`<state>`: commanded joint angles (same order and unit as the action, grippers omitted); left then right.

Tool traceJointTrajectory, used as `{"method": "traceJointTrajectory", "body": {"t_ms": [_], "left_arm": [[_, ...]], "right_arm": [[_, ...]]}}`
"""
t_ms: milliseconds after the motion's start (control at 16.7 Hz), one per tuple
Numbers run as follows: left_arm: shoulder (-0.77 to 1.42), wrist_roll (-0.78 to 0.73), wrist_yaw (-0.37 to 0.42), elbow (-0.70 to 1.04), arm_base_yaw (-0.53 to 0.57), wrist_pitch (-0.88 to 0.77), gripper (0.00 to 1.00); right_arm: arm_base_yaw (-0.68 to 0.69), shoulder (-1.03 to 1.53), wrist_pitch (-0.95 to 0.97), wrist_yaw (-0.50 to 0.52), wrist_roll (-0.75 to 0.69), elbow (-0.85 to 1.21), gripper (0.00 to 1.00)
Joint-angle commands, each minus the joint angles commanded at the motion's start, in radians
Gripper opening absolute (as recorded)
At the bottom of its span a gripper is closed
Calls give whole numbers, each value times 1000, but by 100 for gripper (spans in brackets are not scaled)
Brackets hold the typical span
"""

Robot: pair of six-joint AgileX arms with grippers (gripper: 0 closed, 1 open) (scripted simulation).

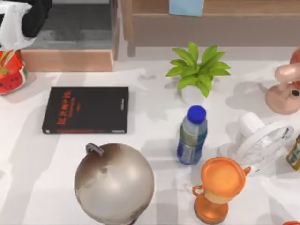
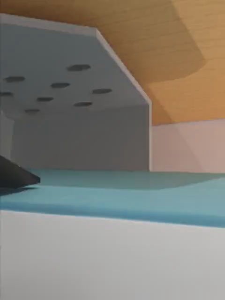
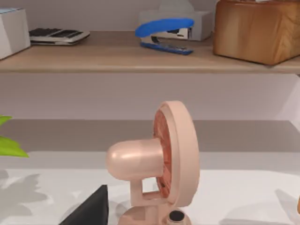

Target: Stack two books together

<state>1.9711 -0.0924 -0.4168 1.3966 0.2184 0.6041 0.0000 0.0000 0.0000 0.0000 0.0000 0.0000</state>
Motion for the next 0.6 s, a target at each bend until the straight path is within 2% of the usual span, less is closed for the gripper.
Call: {"method": "traceJointTrajectory", "body": {"t_ms": [180,480,600], "left_arm": [[-30,7,3,1,5,7,0],[-3,89,138,11,57,-17,0],[12,98,168,13,66,-28,0]], "right_arm": [[0,0,0,0,0,0,100],[0,0,0,0,0,0,100],[0,0,0,0,0,0,100]]}}
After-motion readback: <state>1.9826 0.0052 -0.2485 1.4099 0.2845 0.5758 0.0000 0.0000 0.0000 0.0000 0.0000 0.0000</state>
